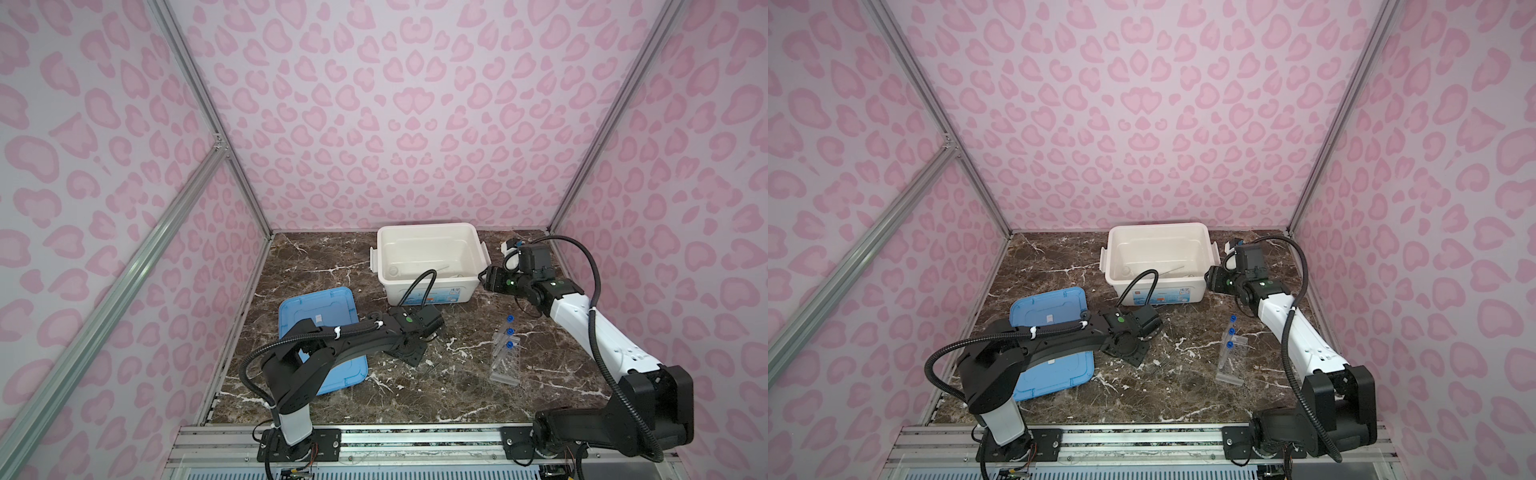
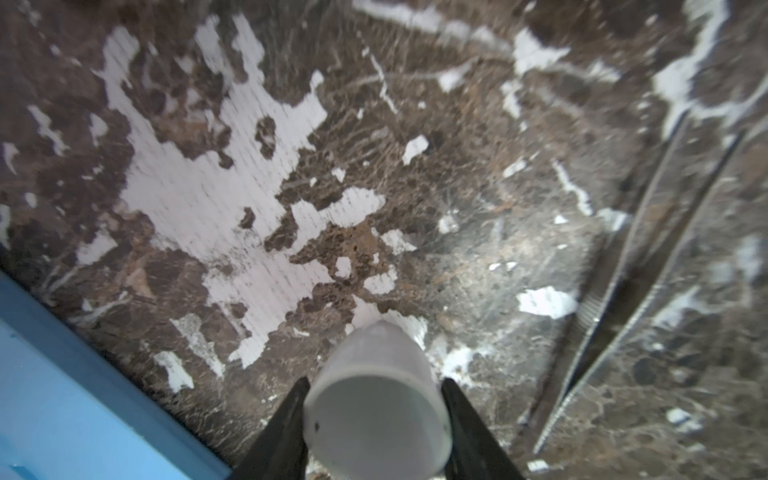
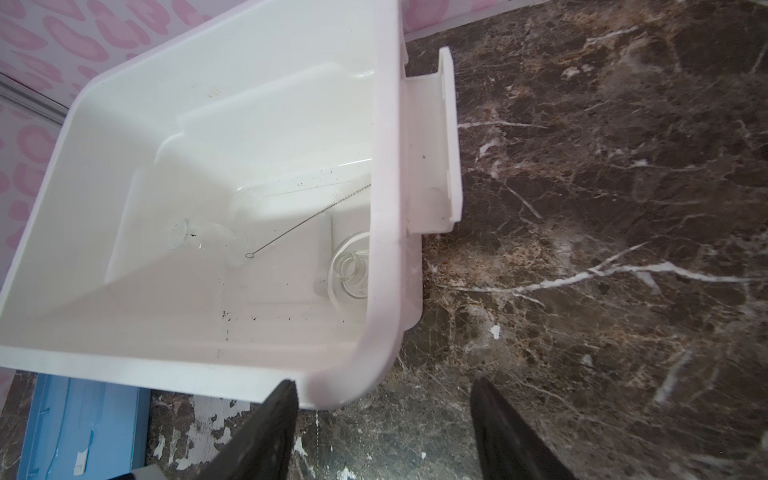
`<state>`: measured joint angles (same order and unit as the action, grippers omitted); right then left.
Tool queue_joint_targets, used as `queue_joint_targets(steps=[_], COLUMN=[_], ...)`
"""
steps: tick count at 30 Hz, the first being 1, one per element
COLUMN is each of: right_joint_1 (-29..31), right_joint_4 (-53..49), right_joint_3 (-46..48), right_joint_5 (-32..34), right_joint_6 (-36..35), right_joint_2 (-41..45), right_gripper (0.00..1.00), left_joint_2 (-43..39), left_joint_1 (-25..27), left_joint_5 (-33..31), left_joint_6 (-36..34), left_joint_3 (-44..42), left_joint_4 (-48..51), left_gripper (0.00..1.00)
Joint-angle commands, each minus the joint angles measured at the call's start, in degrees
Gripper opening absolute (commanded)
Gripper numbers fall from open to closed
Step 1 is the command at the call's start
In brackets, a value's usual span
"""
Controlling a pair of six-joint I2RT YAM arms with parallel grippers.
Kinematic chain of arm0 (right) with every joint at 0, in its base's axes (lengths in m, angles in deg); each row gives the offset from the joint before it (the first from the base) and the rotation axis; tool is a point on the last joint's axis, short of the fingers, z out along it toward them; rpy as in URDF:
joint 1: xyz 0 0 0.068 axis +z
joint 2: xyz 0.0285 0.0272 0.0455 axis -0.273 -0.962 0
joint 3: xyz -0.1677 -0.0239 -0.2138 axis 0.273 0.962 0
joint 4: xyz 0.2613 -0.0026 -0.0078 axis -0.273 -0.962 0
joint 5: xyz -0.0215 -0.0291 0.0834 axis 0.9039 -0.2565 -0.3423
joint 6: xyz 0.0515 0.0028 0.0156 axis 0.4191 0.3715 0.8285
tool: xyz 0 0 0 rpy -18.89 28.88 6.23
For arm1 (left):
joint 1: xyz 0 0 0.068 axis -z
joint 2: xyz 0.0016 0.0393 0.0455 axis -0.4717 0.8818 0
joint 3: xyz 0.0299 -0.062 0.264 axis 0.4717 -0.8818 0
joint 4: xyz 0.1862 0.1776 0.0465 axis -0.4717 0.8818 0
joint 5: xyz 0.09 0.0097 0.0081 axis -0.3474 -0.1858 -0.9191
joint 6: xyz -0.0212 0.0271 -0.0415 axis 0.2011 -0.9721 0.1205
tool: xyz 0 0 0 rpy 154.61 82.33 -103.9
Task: Organize the chemistry lab equipment
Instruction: 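Lift the crucible and carry it into the white bin with the left gripper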
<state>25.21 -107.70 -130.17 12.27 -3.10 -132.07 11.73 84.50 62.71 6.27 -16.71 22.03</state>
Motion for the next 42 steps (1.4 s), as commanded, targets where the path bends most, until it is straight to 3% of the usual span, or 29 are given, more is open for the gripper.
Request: queue_joint_targets(steps=[1, 15, 22, 30, 42], right_joint_1=[0.0, 0.5, 1.0, 1.8, 2.7], right_joint_4=[0.9, 1.1, 0.6, 0.4, -0.9], right_joint_3=[0.2, 0.3, 0.3, 0.5, 0.5], right_joint_5=[-0.2, -0.7, -0.6, -0.7, 0.2], right_joint_6=[0.1, -0.4, -0.8, -1.0, -1.7], right_joint_2=[0.2, 1.4, 2.2, 2.1, 2.6], right_gripper=[0.68, 0.68, 0.68, 0.68, 0.68], left_joint_2=[-2.3, -10.3, -10.9, -4.5, 9.7], left_joint_1=[0.0, -2.4, -8.3, -16.3, -21.3], left_joint_5=[-1.2, -5.0, -1.4, 0.6, 4.3], left_joint_6=[-1.0, -5.8, -9.3, -13.2, -14.8], left_joint_3=[1.9, 15.2, 21.3, 27.5, 37.5], left_joint_4=[0.5, 2.6, 0.3, -0.8, -4.8], left_gripper=[0.45, 0.45, 0.45, 0.46, 0.45])
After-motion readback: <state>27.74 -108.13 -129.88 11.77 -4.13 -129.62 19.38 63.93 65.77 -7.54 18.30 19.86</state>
